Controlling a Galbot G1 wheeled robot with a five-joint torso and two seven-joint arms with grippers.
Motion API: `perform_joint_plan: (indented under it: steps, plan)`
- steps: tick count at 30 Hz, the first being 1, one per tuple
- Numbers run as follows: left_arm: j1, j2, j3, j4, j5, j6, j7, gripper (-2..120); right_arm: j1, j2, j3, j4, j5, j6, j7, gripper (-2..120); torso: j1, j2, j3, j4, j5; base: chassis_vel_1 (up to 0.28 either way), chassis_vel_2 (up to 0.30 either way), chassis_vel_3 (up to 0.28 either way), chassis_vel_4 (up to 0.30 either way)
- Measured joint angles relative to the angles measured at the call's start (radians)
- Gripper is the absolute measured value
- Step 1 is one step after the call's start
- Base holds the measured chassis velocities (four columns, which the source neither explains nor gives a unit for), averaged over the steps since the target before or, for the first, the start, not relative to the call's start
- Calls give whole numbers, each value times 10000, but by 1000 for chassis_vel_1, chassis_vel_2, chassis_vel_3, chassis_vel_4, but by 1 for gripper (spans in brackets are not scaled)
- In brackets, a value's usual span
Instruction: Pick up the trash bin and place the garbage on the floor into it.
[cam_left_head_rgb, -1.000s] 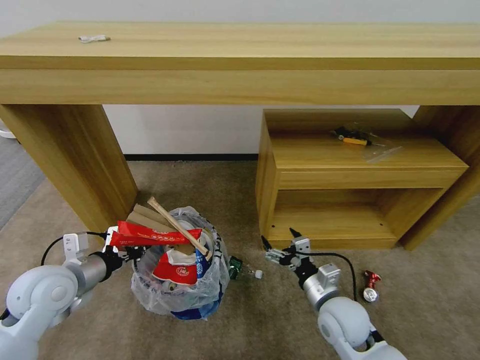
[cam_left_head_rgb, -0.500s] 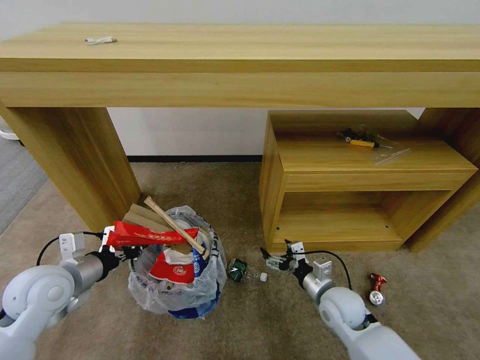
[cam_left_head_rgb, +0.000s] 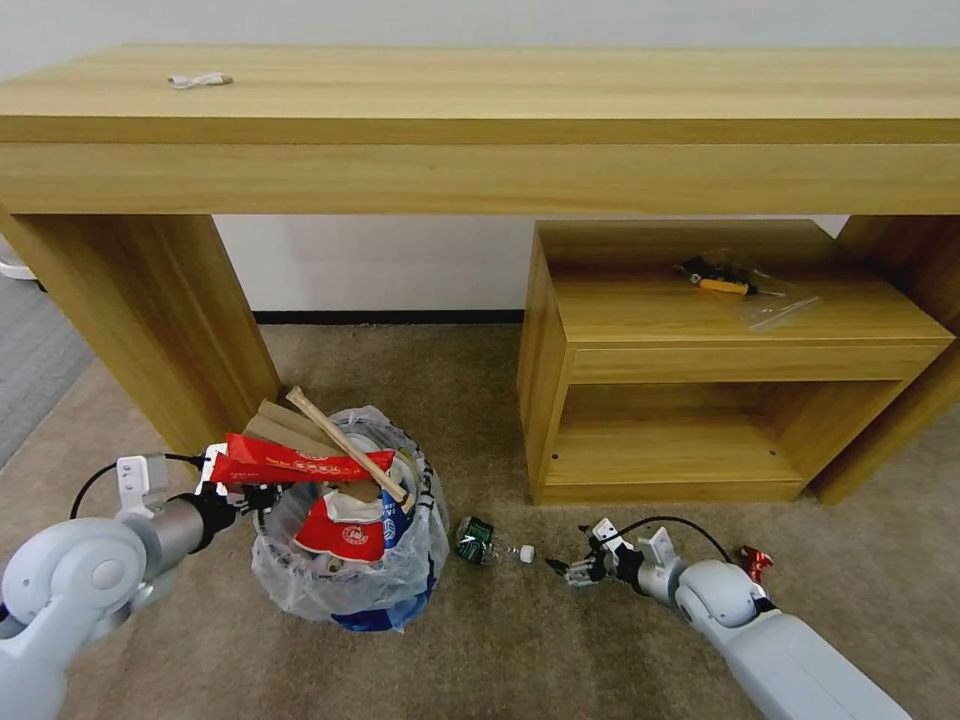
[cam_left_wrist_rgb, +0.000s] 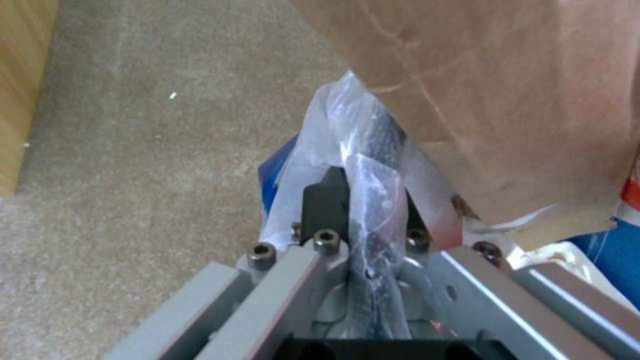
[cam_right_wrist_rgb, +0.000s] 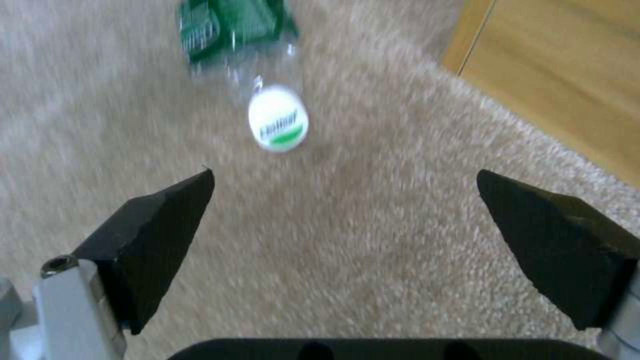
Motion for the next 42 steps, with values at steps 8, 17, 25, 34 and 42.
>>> perform_joint_plan:
  steps: [8,17,25,34,42]
  plan:
    - [-47,244,-27,-107,-308,0,-271,0,805,44,-860,-1102,-620,273,-314,100,0,0,0,1,-3,0,0,0,0]
    - [-12,320,-147,-375,-376,-1,-236,0,1885,418,-2116,-2184,-454,339,-369,100,0,0,-1,1,-4,0,0,0,0]
    - [11,60,-33,-556,-336,0,-273,0,2492,1003,-2463,-2614,-373,411,-230,99,0,0,-1,2,-3,0,0,0,0]
    - [-60,-85,2,-457,-276,-1,-264,0,2795,1569,-2741,-3139,-500,414,-217,93,0,1,-1,0,-5,0,0,0,0]
    - [-58,-50,-16,-428,-266,0,-254,0,3046,2120,-2979,-3708,-574,500,-232,71,0,0,-1,3,-1,0,0,0,0]
